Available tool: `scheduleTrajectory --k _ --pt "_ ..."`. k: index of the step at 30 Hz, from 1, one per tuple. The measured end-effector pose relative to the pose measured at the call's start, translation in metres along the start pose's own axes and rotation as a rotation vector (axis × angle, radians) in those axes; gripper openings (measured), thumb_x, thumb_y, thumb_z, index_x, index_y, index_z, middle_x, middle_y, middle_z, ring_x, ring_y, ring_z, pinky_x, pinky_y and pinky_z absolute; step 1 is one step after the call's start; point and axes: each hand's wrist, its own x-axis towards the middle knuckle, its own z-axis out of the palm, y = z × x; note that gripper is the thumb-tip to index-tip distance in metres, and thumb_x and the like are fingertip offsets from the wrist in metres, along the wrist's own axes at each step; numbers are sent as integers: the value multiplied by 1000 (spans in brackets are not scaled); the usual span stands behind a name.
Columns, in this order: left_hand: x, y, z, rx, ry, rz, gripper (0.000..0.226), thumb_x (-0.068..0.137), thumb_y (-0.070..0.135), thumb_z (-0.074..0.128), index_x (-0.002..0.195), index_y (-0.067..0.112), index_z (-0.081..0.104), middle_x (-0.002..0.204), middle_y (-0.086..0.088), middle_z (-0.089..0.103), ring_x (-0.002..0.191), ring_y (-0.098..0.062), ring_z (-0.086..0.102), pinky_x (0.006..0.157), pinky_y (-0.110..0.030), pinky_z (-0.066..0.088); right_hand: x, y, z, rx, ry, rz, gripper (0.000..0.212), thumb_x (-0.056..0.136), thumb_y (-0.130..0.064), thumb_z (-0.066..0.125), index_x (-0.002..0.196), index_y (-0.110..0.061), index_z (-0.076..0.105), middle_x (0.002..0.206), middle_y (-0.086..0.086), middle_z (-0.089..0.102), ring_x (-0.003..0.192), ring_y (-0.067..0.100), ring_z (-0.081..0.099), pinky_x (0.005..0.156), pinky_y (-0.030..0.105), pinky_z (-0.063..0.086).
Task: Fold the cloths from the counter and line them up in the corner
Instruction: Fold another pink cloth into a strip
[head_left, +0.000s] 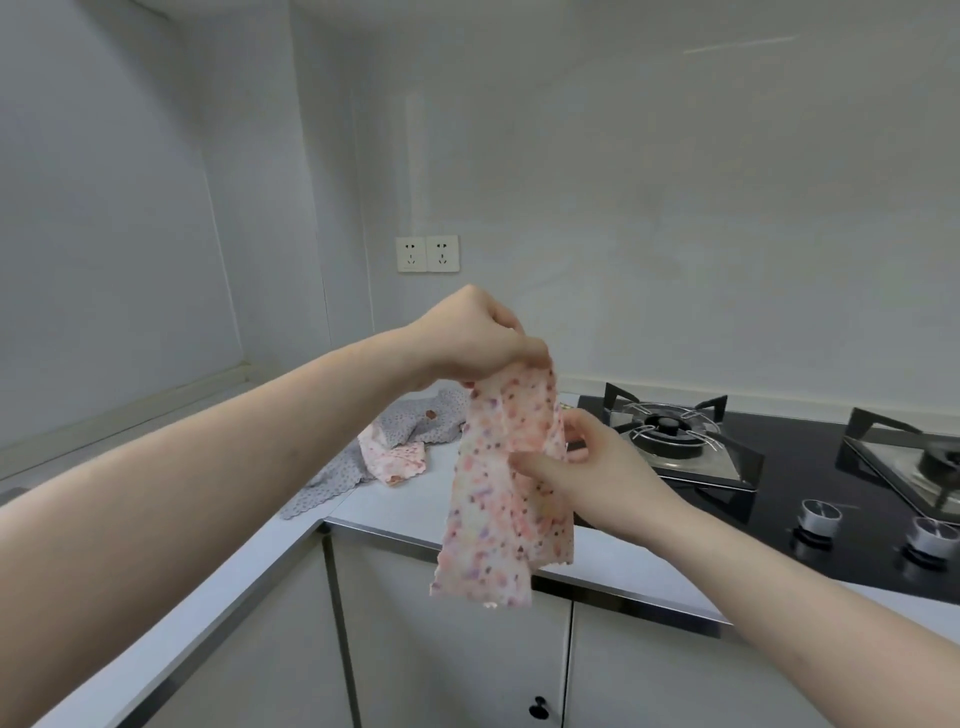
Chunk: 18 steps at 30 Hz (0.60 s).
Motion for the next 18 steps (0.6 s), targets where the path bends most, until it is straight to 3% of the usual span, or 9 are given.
scheduleTrajectory --k 4,7,9,14,16,18 --pt "-1 -1 -1 -25 -43 15 28 79 39 86 76 12 80 70 0 69 64 -16 62 60 -30 52 10 12 -15 -130 52 -70 9 86 -28 67 92 -29 73 89 -13 75 74 6 73 64 26 57" --pt "0 -6 -7 -27 -38 9 26 81 40 85 77 14 81 71 1 71 65 -15 64 65 -30 53 17 21 -27 -240 120 -89 20 89 -20 58 70 -19 65 61 -13 57 61 12 51 57 27 40" --pt "2 -15 -11 1 -9 13 28 81 41 85 78 14 80 71 0 71 63 -15 64 66 -29 53 22 25 -37 -253 150 -82 22 91 -19 57 70 -16 64 59 -10 51 62 12 44 59 31 34" --pt "7 -51 -15 210 25 19 30 83 51 80 75 23 78 72 5 72 65 -8 63 63 -23 47 30 32 -59 -324 171 -131 18 97 -35 64 85 -32 78 75 -10 72 69 6 60 64 26 44" --pt "9 -64 -14 232 7 12 31 85 52 78 76 22 78 73 1 71 62 -10 60 60 -23 47 34 37 -66 -324 169 -135 16 96 -37 68 85 -34 79 77 -20 73 73 -4 64 66 17 45" --pt "12 -77 -11 280 19 10 33 87 52 76 78 21 77 70 0 67 61 -12 56 57 -23 44 39 41 -70 -332 165 -132 18 96 -37 68 82 -31 78 63 -27 66 64 -10 59 58 6 39"
